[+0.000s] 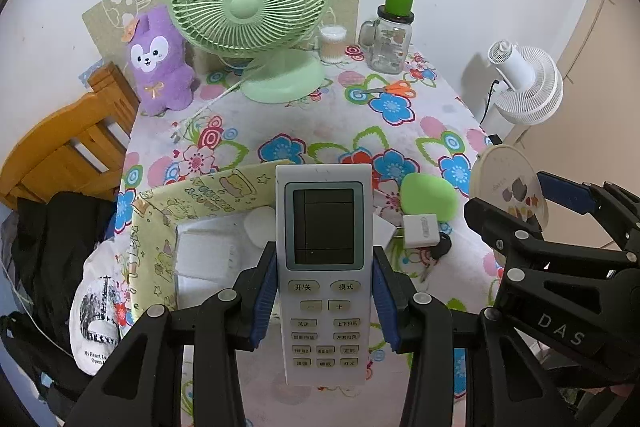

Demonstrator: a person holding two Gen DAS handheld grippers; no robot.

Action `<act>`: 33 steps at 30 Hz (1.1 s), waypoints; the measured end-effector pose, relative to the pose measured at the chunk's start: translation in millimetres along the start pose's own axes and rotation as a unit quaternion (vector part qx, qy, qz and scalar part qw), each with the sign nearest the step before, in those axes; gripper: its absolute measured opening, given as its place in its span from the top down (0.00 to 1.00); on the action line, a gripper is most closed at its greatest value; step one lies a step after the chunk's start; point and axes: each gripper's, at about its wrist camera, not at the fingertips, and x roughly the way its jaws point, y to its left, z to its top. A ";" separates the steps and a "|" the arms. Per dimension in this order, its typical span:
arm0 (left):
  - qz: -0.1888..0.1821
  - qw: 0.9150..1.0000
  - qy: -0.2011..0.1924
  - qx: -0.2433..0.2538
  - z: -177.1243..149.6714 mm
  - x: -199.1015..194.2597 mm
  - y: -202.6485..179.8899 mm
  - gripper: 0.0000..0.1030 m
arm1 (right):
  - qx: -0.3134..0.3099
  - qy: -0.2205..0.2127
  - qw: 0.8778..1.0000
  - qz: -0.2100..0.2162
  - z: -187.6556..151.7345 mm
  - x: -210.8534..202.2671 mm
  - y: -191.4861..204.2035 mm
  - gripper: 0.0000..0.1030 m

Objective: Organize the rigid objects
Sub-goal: 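Carry the remote with left gripper while right gripper carries the tin to the yellow bin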

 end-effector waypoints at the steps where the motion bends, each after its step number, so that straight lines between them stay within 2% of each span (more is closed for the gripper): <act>1: -0.001 1.000 0.000 0.001 0.2 0.5 3.5 0.57 | 0.000 0.001 1.000 -0.002 0.9 1.0 3.9 0.25; 19: -0.005 1.000 0.002 0.006 -1.0 11.8 66.4 0.56 | 0.011 0.011 1.000 -0.002 14.3 20.1 63.7 0.25; 33: -0.008 1.000 0.028 -0.001 -3.4 41.3 112.4 0.56 | -0.003 0.033 0.999 0.004 26.0 50.2 110.9 0.25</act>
